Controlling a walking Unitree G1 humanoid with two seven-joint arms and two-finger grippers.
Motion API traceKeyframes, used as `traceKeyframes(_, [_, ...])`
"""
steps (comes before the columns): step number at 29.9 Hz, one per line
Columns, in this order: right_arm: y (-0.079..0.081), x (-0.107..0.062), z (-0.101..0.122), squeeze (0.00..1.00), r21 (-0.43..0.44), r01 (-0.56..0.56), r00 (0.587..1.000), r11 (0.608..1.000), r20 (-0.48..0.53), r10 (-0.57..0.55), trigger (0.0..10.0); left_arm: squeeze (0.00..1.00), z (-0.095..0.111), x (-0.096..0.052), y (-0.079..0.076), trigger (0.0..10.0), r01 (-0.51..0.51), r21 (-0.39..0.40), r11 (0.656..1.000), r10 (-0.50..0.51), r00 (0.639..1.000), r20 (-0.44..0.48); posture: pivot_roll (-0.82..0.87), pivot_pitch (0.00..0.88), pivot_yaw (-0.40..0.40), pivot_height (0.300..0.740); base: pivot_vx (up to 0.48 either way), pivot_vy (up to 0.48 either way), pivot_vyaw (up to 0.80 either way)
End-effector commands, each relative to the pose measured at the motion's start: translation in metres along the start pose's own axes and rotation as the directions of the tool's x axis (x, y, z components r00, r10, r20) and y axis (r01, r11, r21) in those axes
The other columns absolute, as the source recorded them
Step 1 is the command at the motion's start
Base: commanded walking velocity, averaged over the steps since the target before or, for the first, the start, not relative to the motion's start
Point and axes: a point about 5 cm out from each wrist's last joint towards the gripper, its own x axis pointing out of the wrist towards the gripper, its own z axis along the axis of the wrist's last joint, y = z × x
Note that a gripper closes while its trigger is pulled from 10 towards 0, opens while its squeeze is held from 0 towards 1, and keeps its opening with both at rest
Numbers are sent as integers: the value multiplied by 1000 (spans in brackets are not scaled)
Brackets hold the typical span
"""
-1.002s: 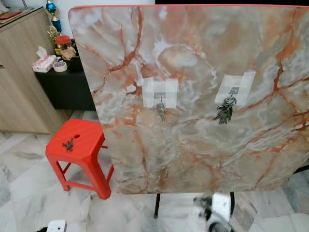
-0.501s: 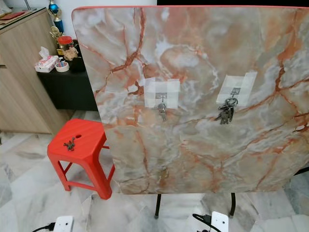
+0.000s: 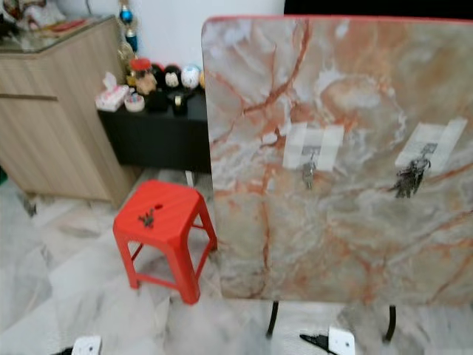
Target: Hang keys on a hook
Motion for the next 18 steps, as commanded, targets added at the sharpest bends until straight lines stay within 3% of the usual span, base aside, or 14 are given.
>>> traceKeyframes(1, [6, 1, 0, 0, 2, -16, 1000, 1000, 1, 16, 10000, 0, -3, -1, 7, 10000, -16, 1, 1000, 16, 1000, -6, 34, 0, -19, 713, 0, 480, 0])
traceKeyframes(9, [10, 0, -5, 0, 0, -17, 1000, 1000, -13, 17, 10000, 0, -3, -1, 7, 10000, -12, -3, 1000, 12, 1000, -6, 34, 0, -21, 713, 0, 480, 0])
traceKeyframes(13, [34, 2, -7, 0, -5, -45, 999, 999, -16, 45, 10000, 0, -3, -1, 6, 10000, -10, -9, 1000, 10, 1000, -3, 35, 0, -24, 713, 0, 480, 0])
traceKeyframes(18, [46, 2, -4, 0, -8, -59, 998, 998, -12, 59, 10000, 0, -3, -1, 6, 10000, -10, -11, 1000, 9, 1000, -2, 37, 0, -26, 713, 0, 480, 0])
